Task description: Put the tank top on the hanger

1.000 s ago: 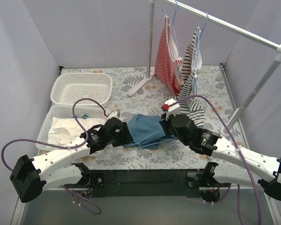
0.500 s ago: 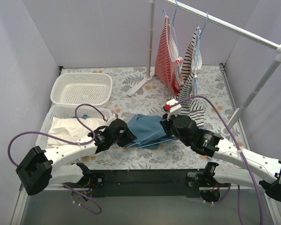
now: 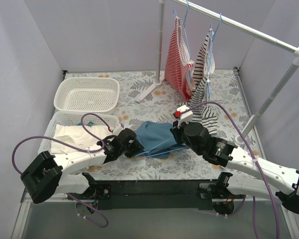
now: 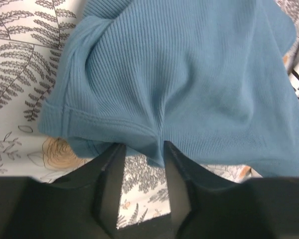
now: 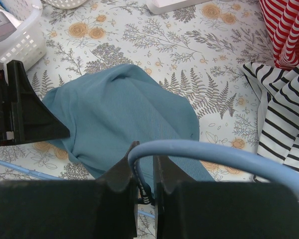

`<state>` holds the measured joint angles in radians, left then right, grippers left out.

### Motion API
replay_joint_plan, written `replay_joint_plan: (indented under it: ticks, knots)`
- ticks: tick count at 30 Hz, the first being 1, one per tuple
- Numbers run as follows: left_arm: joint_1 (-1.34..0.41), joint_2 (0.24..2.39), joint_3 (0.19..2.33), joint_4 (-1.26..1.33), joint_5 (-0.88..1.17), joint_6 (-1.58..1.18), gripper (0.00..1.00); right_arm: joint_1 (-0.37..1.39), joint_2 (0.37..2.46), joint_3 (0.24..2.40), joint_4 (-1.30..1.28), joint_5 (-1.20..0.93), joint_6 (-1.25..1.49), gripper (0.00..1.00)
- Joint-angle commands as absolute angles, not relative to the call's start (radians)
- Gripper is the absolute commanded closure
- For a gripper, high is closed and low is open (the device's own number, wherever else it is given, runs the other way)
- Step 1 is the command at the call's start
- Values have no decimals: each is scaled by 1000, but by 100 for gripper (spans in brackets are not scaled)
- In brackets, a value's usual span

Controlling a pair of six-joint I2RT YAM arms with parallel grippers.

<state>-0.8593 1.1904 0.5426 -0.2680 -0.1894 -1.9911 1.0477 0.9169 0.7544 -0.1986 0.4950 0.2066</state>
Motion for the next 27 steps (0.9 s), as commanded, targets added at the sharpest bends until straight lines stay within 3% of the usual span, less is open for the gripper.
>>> replay_joint_plan:
  ticks: [1, 6, 7, 15, 27]
  knots:
    - [-854, 1255, 560, -201, -230, -2074, 71, 1051, 916, 762, -141, 508, 207, 99]
    - [-847, 1275, 620, -236, -282, -1985, 98, 1051, 897, 779, -173, 555, 210, 99]
    - [-836, 1249, 647, -253, -293, -1971, 99, 1051, 890, 793, -184, 567, 213, 99]
    - [-759, 1046, 770, -359, -307, -1665, 100, 1051, 856, 871, -274, 687, 216, 99]
    - [-715, 902, 936, -457, -135, -1206, 100, 1051, 871, 1046, -334, 730, 160, 99]
